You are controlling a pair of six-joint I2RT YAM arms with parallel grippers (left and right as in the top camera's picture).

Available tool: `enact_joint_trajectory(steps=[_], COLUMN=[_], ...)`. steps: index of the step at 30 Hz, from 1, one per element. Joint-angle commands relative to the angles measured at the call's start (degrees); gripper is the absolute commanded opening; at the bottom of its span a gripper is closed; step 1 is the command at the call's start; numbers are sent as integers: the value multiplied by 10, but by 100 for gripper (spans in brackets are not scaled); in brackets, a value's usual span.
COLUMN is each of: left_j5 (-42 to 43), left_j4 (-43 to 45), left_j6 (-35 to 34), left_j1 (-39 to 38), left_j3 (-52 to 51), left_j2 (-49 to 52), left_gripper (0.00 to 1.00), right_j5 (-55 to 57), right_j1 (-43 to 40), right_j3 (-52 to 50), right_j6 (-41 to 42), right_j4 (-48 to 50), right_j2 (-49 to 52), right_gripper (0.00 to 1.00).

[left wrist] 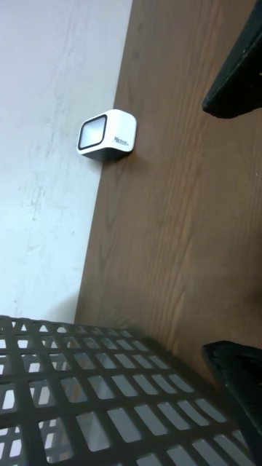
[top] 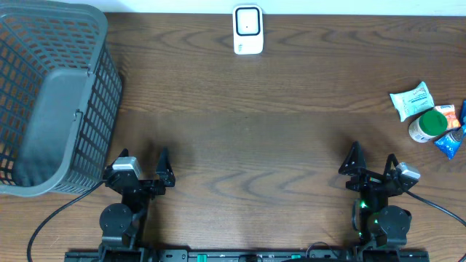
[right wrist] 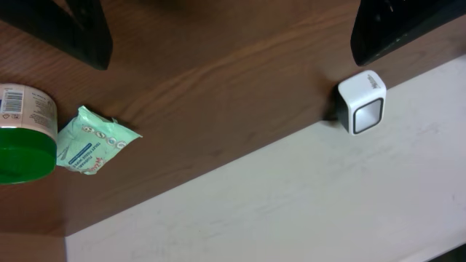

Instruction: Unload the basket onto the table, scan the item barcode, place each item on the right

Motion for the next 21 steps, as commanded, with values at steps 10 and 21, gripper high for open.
enact_joint_trajectory(steps=[10,21], left_j5=[-5,-5], left_j4=[-7,-7], left_j6=[11,11], left_j1=[-2,-2], left_j3=[-17,-17], left_j2=[-3,-3], left_gripper=[98,98], right_j5=[7,7], right_j1=[7,7], right_j3=[-2,-2], right_j6=[-6,-6], right_j4=[-1,-1], right_j2=[-4,-4], right_gripper=[99,99])
